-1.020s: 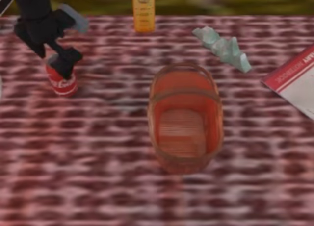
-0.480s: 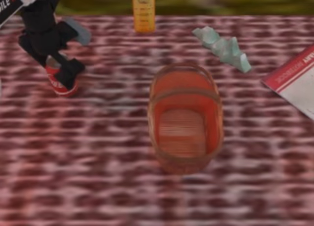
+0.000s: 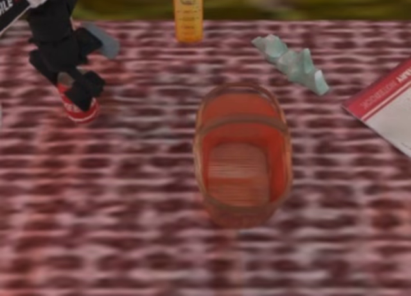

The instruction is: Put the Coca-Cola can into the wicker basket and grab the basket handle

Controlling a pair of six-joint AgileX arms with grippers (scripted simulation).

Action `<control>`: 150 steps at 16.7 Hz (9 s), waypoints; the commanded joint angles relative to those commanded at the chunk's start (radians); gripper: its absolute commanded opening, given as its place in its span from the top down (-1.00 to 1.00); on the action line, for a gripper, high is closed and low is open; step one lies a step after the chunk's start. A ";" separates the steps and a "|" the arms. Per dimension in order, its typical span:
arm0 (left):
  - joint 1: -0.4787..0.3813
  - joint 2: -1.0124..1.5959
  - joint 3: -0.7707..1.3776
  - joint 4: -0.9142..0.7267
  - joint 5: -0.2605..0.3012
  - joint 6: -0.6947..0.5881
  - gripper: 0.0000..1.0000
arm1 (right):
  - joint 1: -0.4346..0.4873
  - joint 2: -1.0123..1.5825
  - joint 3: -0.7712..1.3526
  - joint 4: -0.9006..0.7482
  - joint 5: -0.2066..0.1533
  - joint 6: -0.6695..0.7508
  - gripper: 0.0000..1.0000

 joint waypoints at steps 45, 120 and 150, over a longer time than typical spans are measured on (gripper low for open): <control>-0.209 -0.524 -1.033 2.038 1.257 -0.662 1.00 | 0.000 0.000 0.000 0.000 0.000 0.000 -1.00; 0.137 -2.542 -2.264 1.320 0.017 -0.713 -1.00 | 0.551 2.384 2.413 -1.287 0.098 0.303 -1.00; 0.140 -2.584 -2.302 1.288 -0.007 -0.707 -1.00 | 0.559 2.445 2.402 -1.243 0.099 0.307 0.96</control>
